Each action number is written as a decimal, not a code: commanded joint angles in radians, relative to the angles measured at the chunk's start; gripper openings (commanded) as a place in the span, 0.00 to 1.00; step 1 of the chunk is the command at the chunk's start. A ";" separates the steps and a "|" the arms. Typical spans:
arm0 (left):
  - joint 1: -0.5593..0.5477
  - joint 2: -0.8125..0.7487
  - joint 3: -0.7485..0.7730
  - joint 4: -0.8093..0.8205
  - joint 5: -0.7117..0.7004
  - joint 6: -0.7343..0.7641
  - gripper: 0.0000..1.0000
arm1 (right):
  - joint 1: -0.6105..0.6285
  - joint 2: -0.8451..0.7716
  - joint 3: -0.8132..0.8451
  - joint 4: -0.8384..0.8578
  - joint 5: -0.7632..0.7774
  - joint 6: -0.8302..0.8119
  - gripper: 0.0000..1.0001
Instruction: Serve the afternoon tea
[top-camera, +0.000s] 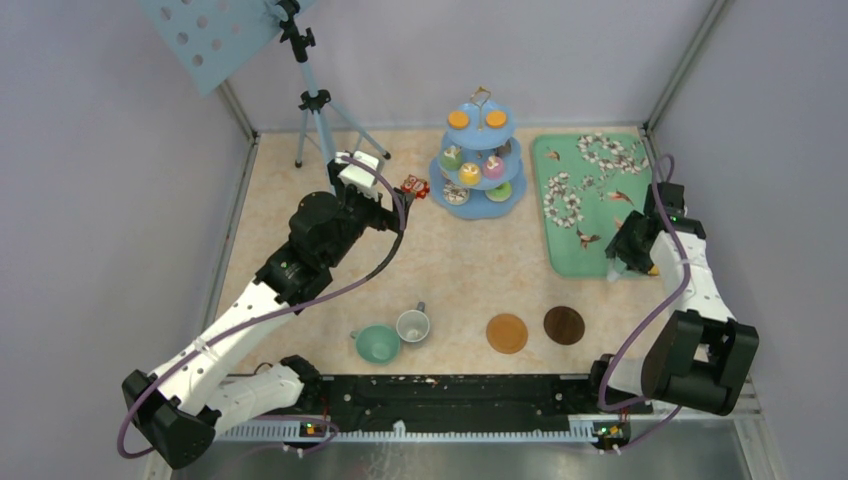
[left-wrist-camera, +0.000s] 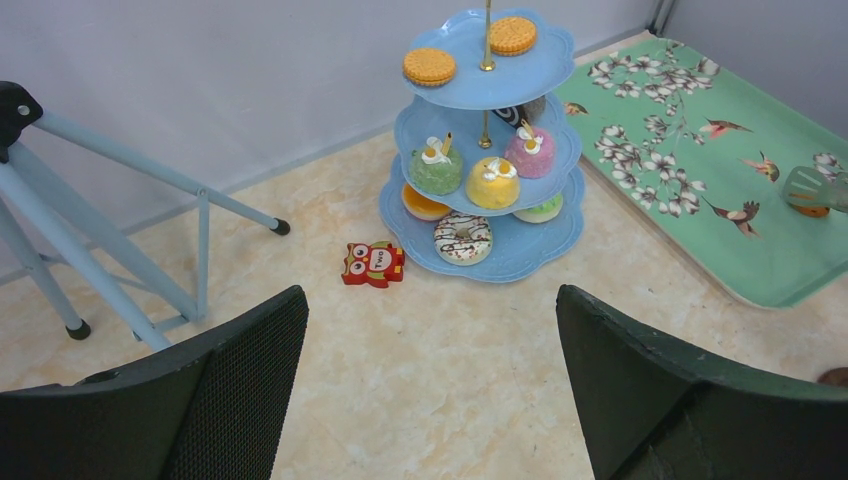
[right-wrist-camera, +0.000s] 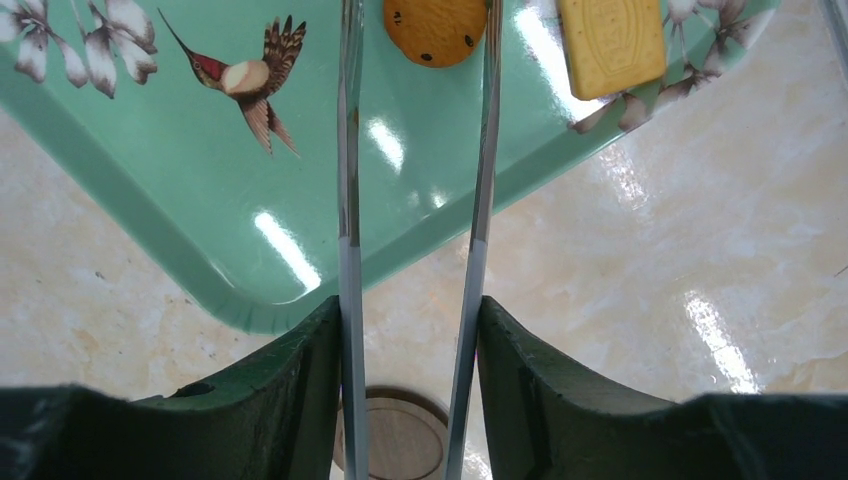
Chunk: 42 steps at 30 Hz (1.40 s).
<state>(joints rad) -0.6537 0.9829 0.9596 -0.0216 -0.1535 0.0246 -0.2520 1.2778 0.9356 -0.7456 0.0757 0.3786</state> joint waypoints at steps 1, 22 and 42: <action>0.005 -0.007 0.004 0.049 0.005 -0.014 0.99 | -0.013 -0.043 -0.001 0.038 -0.040 0.017 0.38; 0.005 -0.008 0.004 0.046 0.015 -0.016 0.99 | 0.005 0.036 0.057 -0.043 -0.101 -0.057 0.28; 0.004 -0.008 0.004 0.048 0.015 -0.017 0.99 | 0.016 0.115 0.116 -0.050 -0.100 -0.066 0.41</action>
<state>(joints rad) -0.6537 0.9829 0.9596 -0.0216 -0.1463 0.0242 -0.2379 1.3865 0.9981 -0.8013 -0.0170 0.3229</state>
